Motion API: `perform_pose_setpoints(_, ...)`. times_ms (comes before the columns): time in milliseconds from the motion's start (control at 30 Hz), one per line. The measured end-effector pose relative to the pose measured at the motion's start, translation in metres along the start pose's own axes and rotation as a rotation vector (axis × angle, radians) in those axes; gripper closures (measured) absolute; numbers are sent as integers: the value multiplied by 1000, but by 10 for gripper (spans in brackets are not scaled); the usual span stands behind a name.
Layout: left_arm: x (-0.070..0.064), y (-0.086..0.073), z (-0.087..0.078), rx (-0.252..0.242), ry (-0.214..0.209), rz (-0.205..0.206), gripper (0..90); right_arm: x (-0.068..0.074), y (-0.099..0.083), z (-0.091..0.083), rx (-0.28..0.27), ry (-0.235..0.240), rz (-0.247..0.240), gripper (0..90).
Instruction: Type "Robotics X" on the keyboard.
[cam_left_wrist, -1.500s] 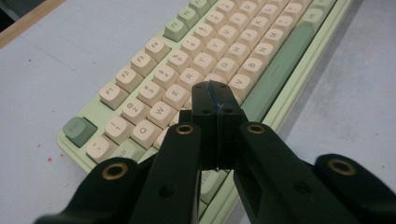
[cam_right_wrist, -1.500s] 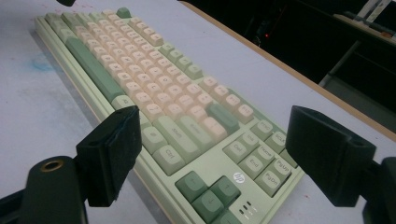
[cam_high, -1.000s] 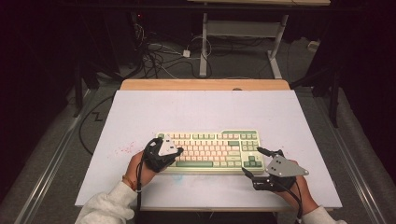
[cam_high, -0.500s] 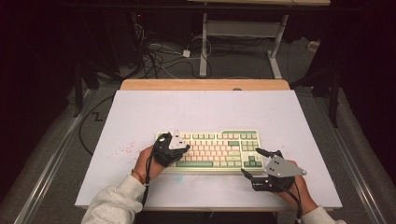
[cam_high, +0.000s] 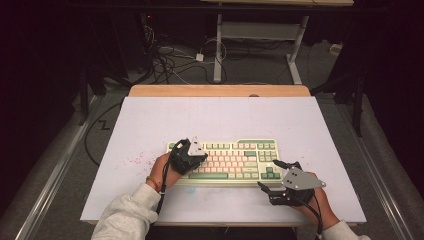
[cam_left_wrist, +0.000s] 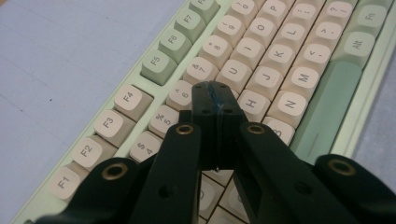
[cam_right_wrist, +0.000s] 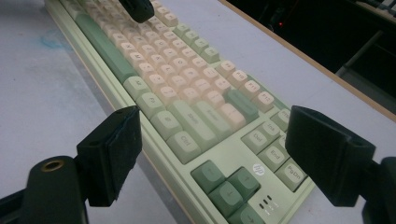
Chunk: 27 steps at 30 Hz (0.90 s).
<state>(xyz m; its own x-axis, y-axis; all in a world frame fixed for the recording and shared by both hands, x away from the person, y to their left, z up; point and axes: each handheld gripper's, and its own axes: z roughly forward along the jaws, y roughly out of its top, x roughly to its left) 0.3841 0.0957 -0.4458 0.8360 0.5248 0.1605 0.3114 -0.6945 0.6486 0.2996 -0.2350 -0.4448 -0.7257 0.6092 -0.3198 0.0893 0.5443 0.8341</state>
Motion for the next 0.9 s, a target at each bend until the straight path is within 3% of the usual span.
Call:
perform_pose_setpoints(433, 3, 1, 6, 40, -13, 12, 879, 1, 0, 1, 19, 0, -14, 200)
perform_pose_setpoints(900, 3, -1, -9, -33, 24, 17, 877, 0, 1, -1, 15, -8, -13, 201)
